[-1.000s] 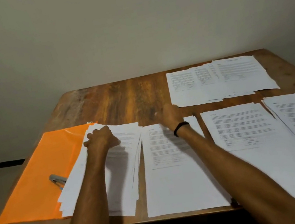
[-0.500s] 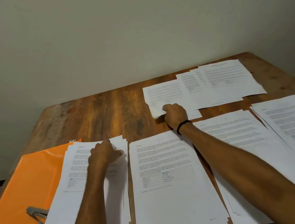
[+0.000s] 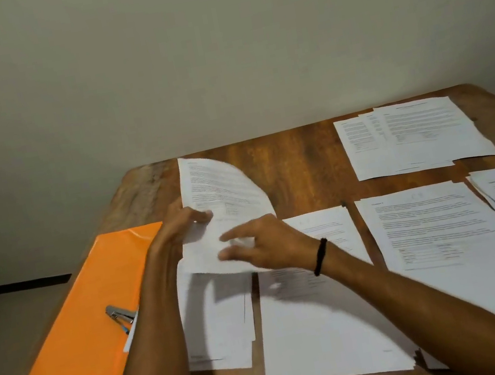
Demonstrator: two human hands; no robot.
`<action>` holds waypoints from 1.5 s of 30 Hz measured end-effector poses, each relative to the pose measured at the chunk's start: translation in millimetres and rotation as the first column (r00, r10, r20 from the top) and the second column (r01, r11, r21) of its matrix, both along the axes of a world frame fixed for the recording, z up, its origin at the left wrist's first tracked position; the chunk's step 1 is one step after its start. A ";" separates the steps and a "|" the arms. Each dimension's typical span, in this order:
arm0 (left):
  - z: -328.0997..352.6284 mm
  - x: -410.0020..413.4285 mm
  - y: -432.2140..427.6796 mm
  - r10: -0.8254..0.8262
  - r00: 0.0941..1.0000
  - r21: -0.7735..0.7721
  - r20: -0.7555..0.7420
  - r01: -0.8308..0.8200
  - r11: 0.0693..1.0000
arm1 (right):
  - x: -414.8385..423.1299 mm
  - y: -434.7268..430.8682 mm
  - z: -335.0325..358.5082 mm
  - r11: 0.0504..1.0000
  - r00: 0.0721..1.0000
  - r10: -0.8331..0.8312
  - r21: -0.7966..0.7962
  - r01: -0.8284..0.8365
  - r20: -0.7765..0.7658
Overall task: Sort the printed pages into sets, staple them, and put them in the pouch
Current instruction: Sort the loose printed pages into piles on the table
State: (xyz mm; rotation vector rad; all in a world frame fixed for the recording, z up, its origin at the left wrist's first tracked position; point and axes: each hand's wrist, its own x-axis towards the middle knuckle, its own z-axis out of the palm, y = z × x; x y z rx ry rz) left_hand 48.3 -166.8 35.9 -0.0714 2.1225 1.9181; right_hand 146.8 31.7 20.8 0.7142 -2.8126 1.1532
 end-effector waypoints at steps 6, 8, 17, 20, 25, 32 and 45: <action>11.0 50.2 -56.2 -0.160 0.984 0.088 -0.081 0.167 0.982 | -34.4 6.2 -17.4 0.736 0.900 -0.218 -0.542 0.405 0.376; 14.0 58.0 -67.3 -0.170 0.981 0.098 -0.092 0.179 0.979 | -32.5 3.0 -18.4 0.643 0.829 -0.152 -0.583 0.496 0.538; 19.1 53.2 -86.5 0.114 0.962 -0.319 -0.247 -0.191 0.928 | -32.7 -29.3 -26.2 0.620 0.765 -0.337 -0.482 0.619 0.549; 2.8 42.0 -100.3 -0.007 0.988 -0.672 -0.155 -0.100 0.733 | -24.9 -48.2 -40.1 0.754 0.775 -0.460 -0.271 0.599 0.433; -29.8 39.3 -79.2 -0.194 0.970 -0.930 -0.148 -0.070 0.360 | -2.9 -72.7 -67.5 0.807 0.769 -0.551 -0.026 0.590 0.325; -69.4 43.1 -39.9 -0.317 0.944 -0.944 0.094 0.185 0.273 | 7.9 -79.6 -75.7 0.798 0.839 -0.543 0.288 0.529 -0.039; -63.8 26.6 -13.5 -0.329 0.943 -0.933 -0.053 0.071 0.352 | -18.3 -24.0 -75.2 0.823 0.826 -0.563 0.115 0.556 0.032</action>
